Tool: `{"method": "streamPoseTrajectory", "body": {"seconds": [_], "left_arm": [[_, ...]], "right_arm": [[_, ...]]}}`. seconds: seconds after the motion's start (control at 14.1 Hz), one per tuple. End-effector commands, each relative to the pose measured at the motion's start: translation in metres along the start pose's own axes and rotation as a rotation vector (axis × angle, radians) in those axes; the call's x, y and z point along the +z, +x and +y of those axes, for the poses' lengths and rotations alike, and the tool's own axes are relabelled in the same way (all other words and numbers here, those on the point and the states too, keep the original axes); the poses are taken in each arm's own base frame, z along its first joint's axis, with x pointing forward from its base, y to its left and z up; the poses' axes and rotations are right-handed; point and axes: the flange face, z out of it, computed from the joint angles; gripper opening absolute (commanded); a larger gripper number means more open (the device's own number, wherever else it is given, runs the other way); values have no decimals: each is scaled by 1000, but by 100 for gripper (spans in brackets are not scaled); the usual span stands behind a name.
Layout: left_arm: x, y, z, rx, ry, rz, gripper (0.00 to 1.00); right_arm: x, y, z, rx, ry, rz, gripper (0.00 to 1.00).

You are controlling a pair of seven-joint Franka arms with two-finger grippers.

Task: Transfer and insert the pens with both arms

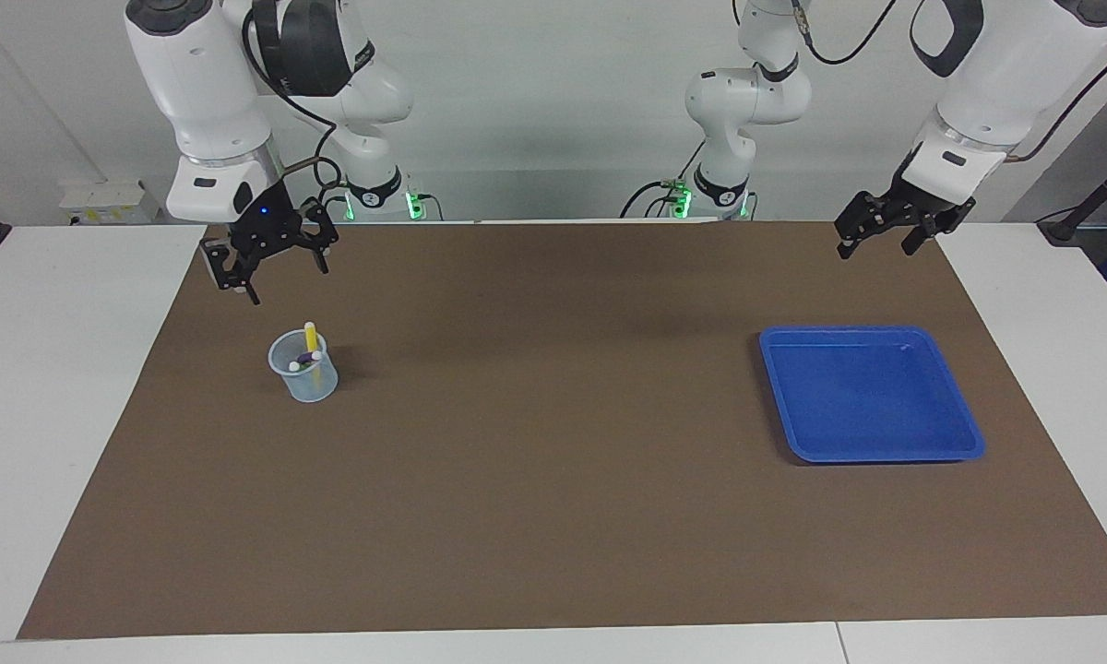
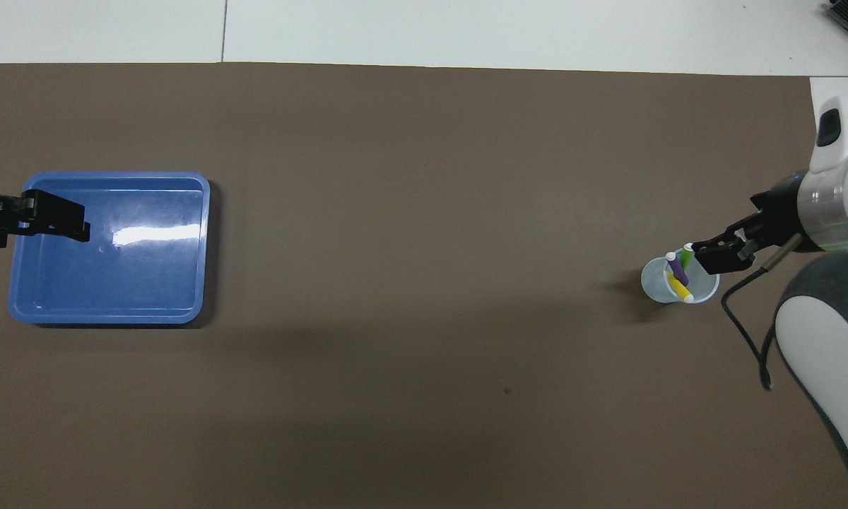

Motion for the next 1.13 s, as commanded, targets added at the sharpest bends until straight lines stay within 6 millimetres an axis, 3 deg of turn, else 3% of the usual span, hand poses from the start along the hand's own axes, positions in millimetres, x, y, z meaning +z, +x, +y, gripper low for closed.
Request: {"method": "streamPoseTrajectory", "body": {"seconds": [0.0,0.71,1.06], "left_arm": [[-6,0,-3,5,15,-6,100],[-6,0,-2,6,15,-6,100],[-6,0,-3,5,15,-6,100]], "right_arm": [[-1,2,-2,15,14,8,100],[-3,1,-5,26,19,-19,100],[-5,-4,-3,211,31,-48,100]]}}
